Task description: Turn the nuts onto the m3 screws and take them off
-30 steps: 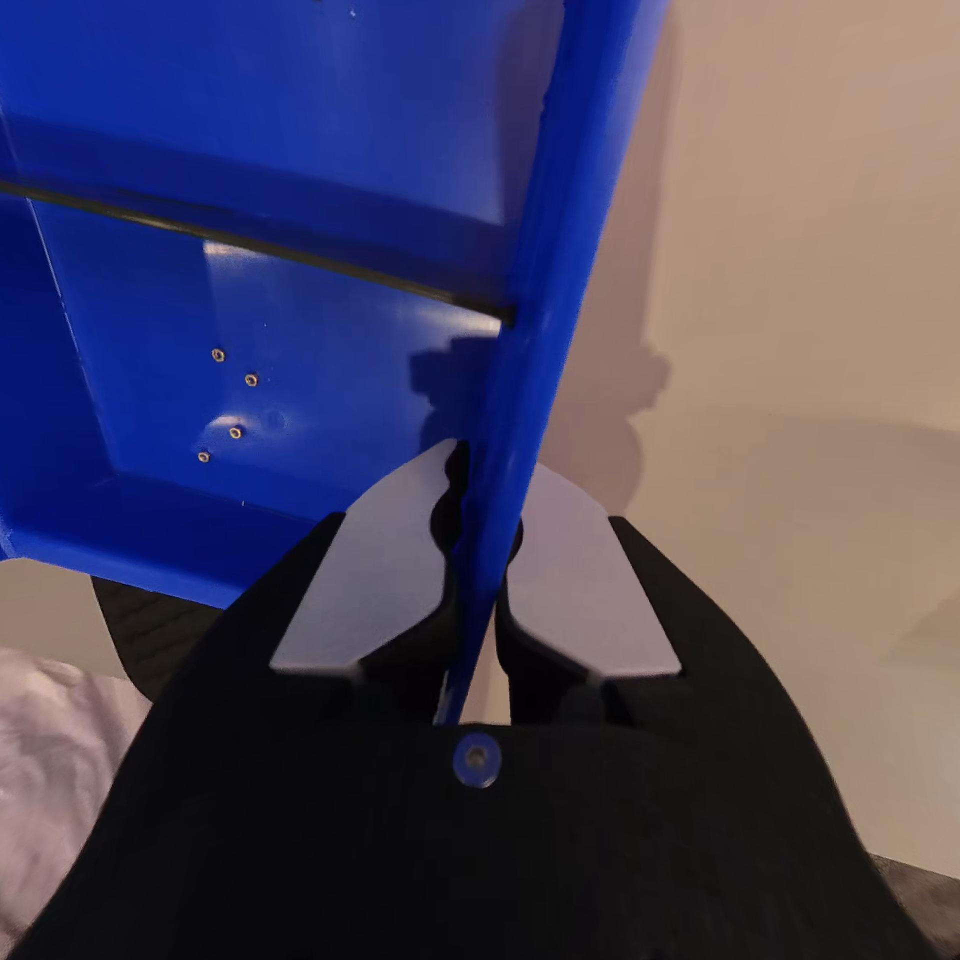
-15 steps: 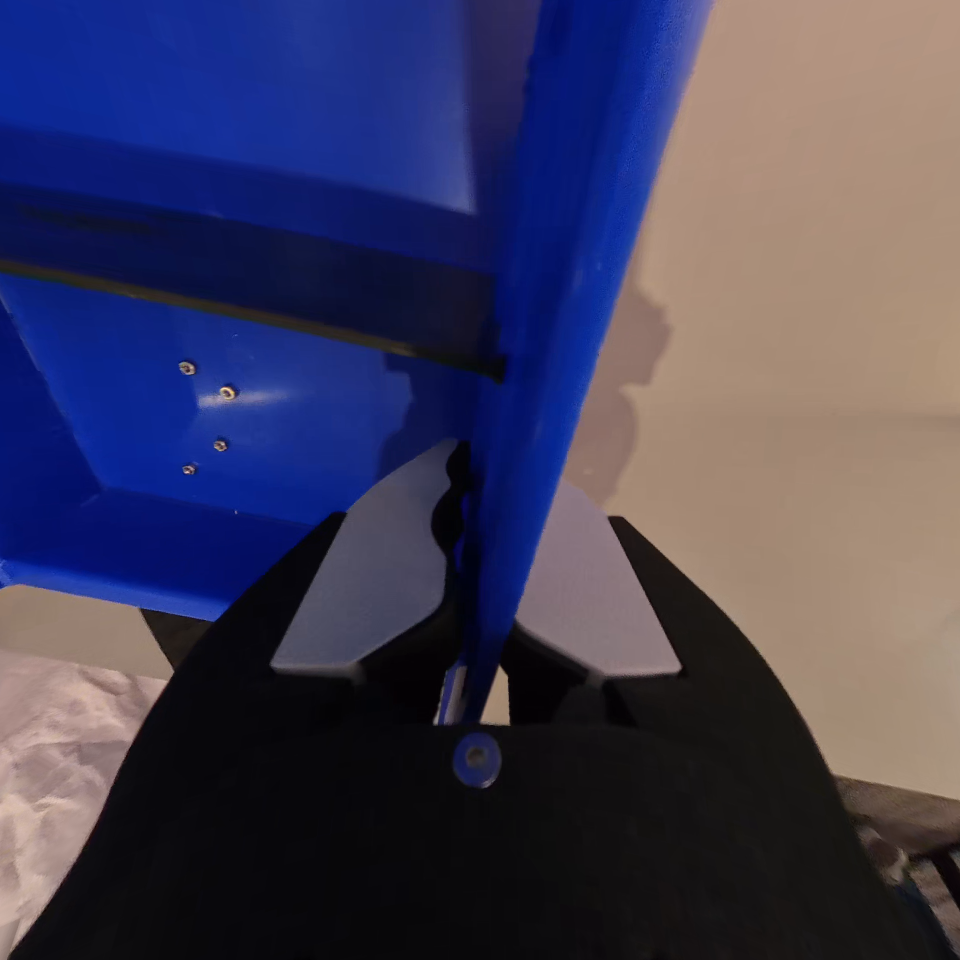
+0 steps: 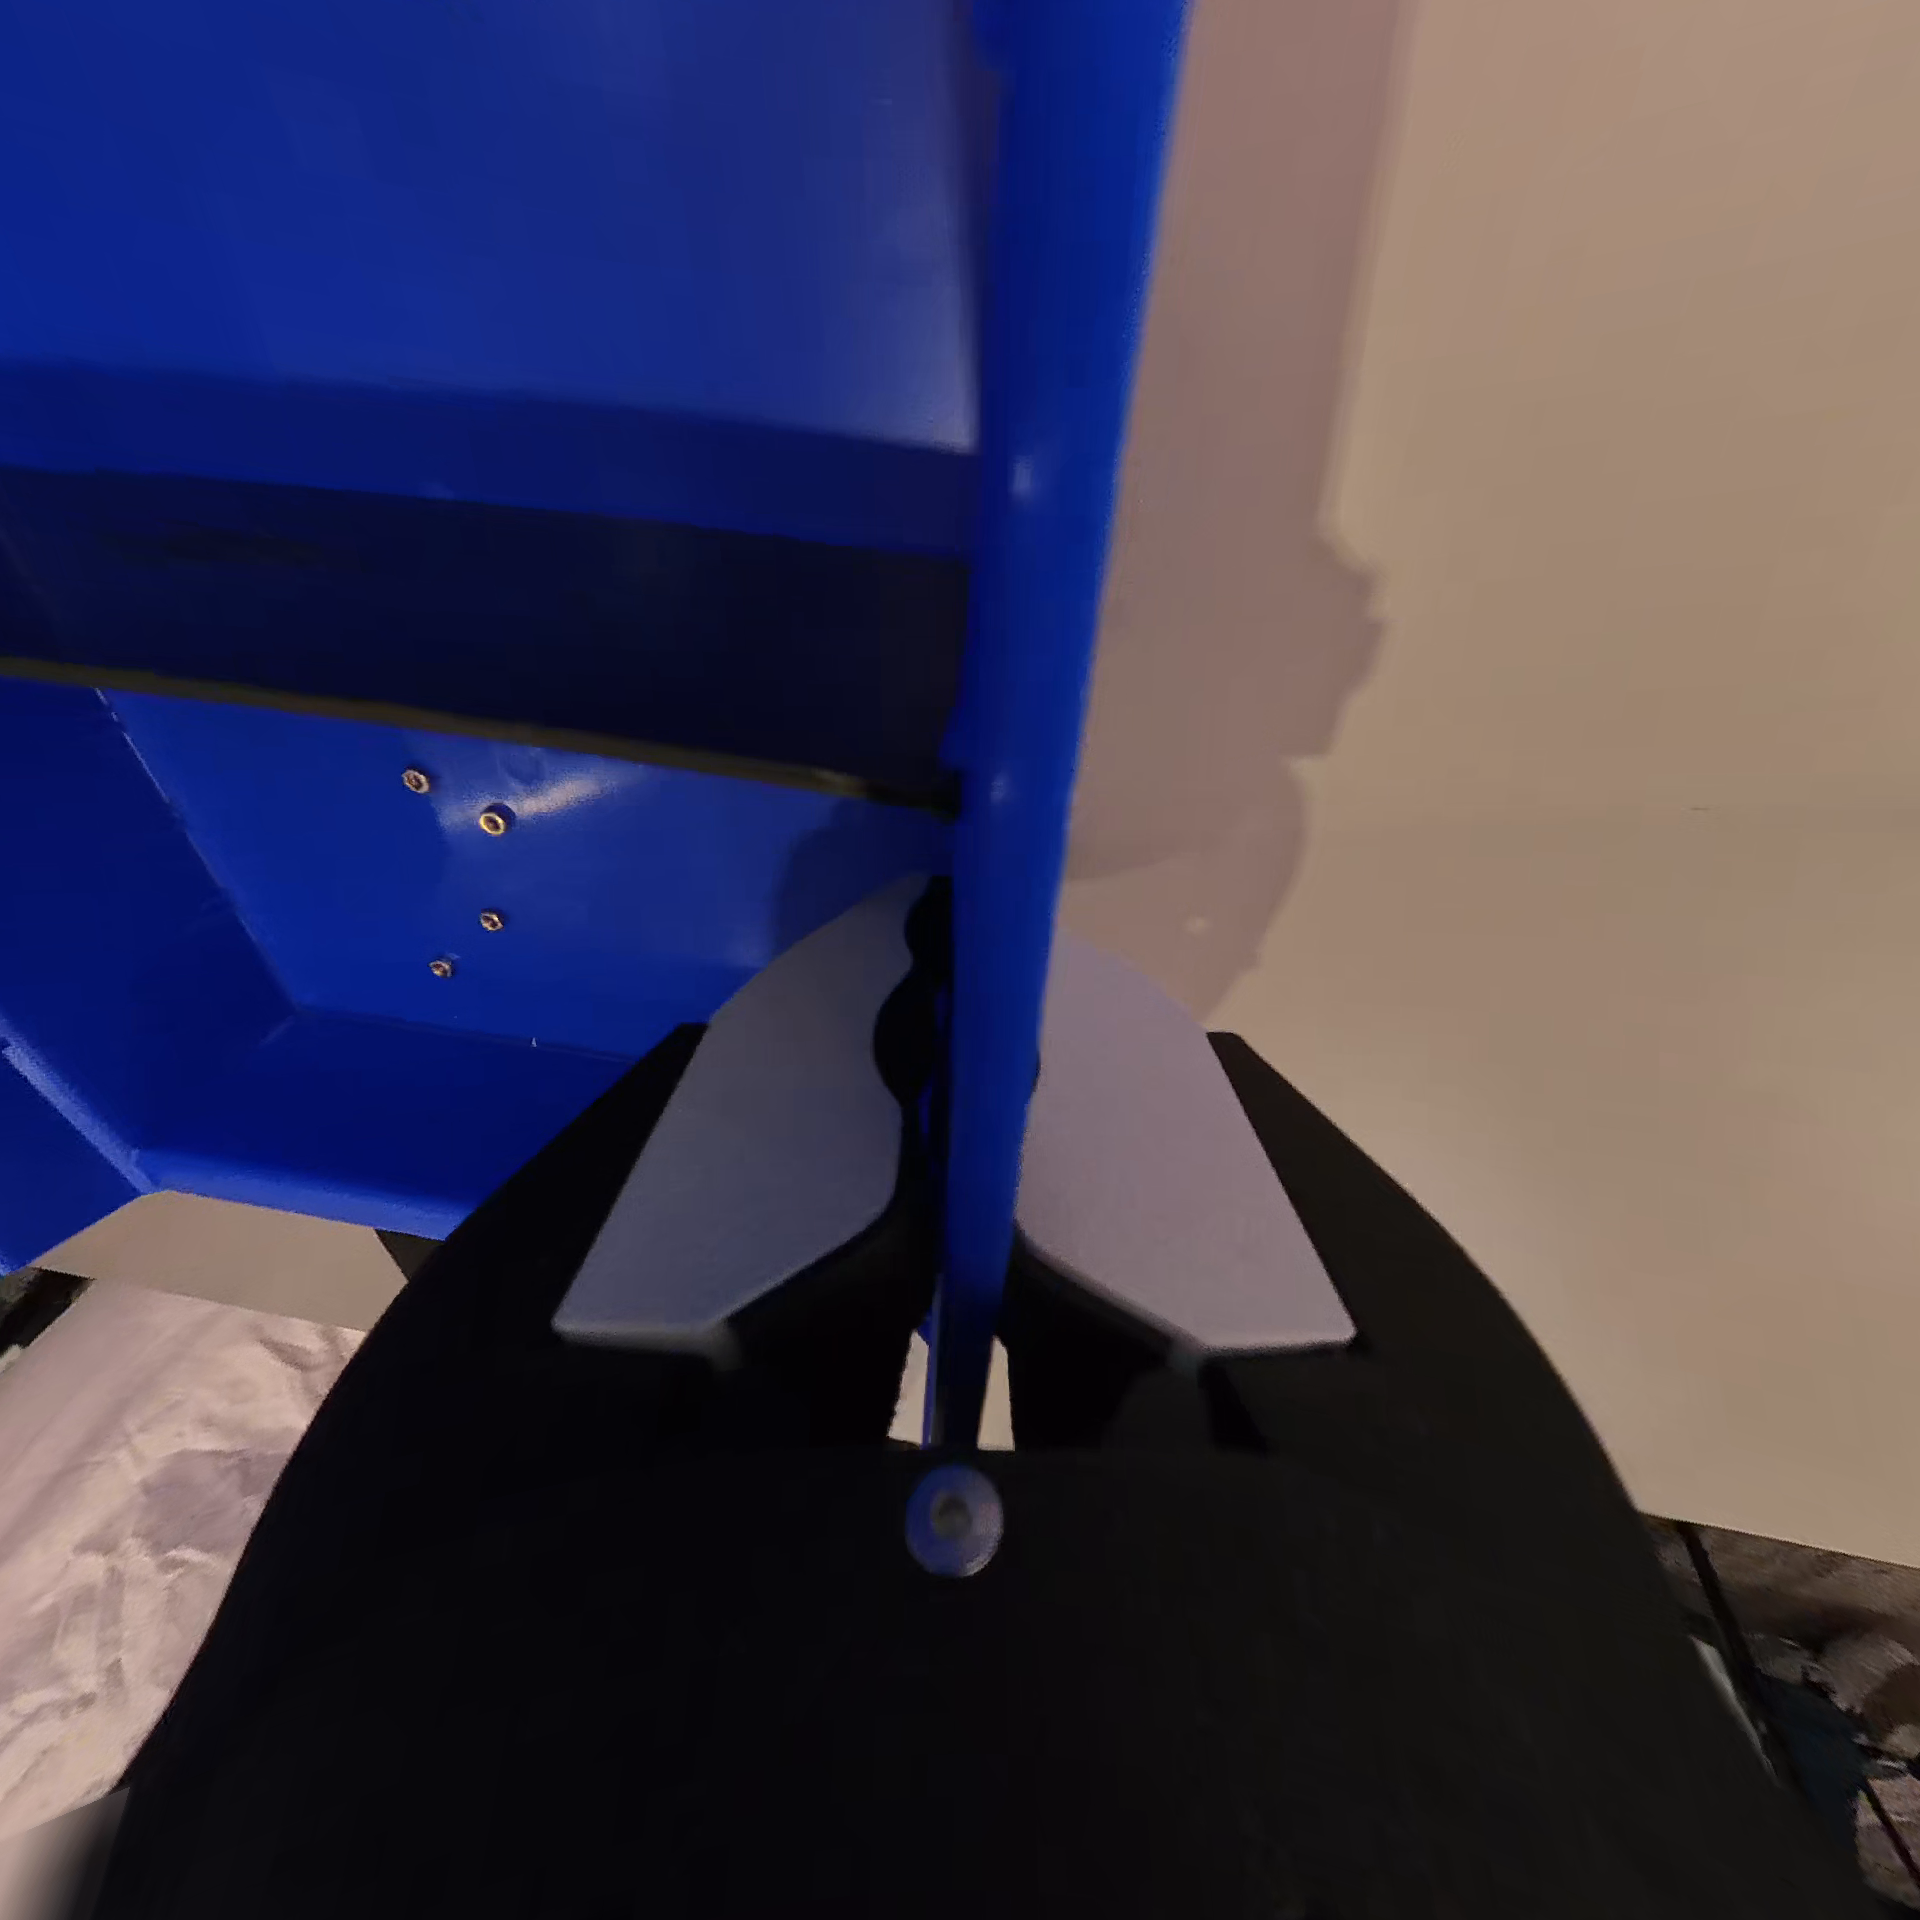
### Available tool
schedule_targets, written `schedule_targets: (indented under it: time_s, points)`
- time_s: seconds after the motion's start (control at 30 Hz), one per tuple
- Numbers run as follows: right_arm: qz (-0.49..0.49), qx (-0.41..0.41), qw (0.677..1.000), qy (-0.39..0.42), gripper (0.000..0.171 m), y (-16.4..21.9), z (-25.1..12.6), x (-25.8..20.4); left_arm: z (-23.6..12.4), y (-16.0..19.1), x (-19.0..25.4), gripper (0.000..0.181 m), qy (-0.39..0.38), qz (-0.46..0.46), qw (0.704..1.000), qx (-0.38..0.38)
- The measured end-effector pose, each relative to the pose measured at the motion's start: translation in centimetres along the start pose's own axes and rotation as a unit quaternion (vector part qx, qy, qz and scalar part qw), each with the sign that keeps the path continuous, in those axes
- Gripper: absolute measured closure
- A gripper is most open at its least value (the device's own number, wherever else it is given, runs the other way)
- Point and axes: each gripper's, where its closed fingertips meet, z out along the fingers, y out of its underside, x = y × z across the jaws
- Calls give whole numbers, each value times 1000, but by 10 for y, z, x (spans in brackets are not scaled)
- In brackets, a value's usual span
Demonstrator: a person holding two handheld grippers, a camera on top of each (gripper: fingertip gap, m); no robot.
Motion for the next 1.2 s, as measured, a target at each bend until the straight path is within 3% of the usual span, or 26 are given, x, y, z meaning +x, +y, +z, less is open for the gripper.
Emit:
schedule_targets:
  time_s: [0.13, 0.57, 0.77, 1.03, 1.2]
  points:
    - [15, 6, 1000, -2, 167, 2, -3, 9, -11, 4, -20, 120, -53, 32, 998, -1]
    - [54, 23, 998, -25, 167, 22, -29, 17, -27, 18, -54, 121, -73, 18, 997, 14]
    - [36, 25, 999, -4, 166, 25, -66, 6, -32, 26, -61, 121, -74, 10, 997, 16]
    - [-18, 24, 1000, -2, 166, 6, -131, -56, -39, 38, -74, 121, -84, 0, 996, 13]
    - [-83, 13, 996, -3, 166, -19, -143, -124, -45, 51, -85, 122, -92, -11, 996, 5]
